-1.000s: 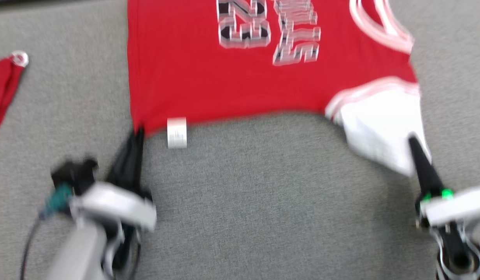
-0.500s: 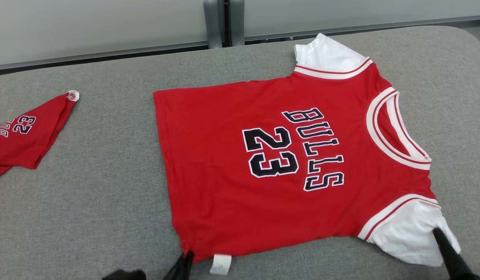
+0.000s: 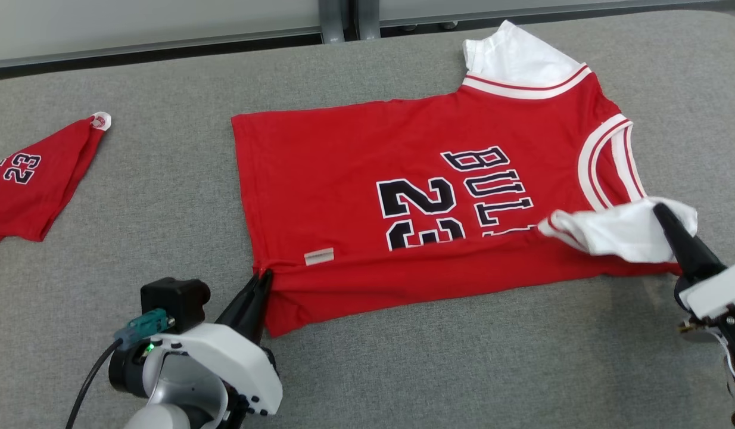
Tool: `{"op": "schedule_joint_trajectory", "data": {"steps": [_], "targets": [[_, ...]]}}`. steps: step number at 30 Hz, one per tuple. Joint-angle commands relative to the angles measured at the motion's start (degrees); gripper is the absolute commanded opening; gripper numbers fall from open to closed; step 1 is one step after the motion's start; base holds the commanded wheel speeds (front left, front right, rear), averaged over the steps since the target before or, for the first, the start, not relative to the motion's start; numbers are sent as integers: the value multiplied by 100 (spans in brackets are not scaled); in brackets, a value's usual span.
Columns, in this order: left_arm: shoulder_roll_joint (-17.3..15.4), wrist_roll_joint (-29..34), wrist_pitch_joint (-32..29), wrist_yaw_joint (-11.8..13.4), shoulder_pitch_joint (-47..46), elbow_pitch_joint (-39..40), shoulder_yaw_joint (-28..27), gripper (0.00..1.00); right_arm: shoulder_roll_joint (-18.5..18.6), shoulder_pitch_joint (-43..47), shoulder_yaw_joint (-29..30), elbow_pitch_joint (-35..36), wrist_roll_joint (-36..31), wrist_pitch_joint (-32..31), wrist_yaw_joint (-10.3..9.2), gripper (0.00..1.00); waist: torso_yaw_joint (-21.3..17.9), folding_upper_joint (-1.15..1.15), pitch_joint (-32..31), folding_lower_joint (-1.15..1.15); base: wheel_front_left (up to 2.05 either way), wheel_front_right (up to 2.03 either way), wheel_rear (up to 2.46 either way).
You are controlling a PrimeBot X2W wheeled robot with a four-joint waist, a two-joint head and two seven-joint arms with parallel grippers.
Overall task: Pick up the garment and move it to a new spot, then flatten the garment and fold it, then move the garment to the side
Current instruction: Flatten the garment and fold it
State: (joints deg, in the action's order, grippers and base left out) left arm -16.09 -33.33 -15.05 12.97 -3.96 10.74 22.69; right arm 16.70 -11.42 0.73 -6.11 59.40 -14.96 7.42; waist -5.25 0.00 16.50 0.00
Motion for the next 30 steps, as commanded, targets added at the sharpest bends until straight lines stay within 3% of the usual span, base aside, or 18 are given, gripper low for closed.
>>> {"op": "schedule_joint_trajectory", "data": {"steps": [1,4,5,6,7,8,9,12,16,20,24,30], "targets": [[34,-6,-53,9,-224,-93,5,0,3,-280,23,-158,-132,-96,13,0,39,0,78,0,0,0,0],[33,-10,-225,-61,-550,-386,54,0,-30,-812,14,-489,-387,-279,13,0,64,0,193,0,0,0,0],[59,-44,-269,-81,-640,-492,63,0,-38,-967,-3,-593,-503,-317,12,26,71,0,231,0,0,0,0],[94,-61,-286,-96,-745,-599,59,4,-37,-1108,-20,-691,-615,-341,13,100,83,0,269,0,0,0,0],[86,-27,-299,-131,-861,-714,78,35,-37,-1229,-1,-840,-742,-378,12,100,93,0,301,0,0,0,0],[100,-11,-297,-145,-952,-825,92,72,-40,-1344,6,-956,-860,-409,12,100,103,0,328,0,0,0,0],[136,-3,-269,-183,-1039,-934,104,100,-33,-1462,-9,-1032,-961,-427,13,100,115,0,350,0,0,0,0],[126,103,-200,-174,-1216,-1231,132,100,-23,-1614,54,-1082,-1140,-371,13,100,150,0,361,0,0,0,0],[75,128,-27,-77,-1082,-1346,26,100,330,-1289,-129,-603,-1488,-197,12,100,132,0,321,0,0,0,0],[23,33,115,7,-648,-1042,-49,100,834,-702,-361,-113,-2095,-106,12,100,-7,0,331,0,0,0,0],[71,-81,128,85,-206,-664,-28,100,1109,-260,-383,-110,-2725,-104,12,100,-70,0,486,0,0,0,0],[29,-103,86,203,139,-609,-6,100,977,-285,-312,-465,-3218,-87,12,100,-65,0,717,0,0,0,0]]}}
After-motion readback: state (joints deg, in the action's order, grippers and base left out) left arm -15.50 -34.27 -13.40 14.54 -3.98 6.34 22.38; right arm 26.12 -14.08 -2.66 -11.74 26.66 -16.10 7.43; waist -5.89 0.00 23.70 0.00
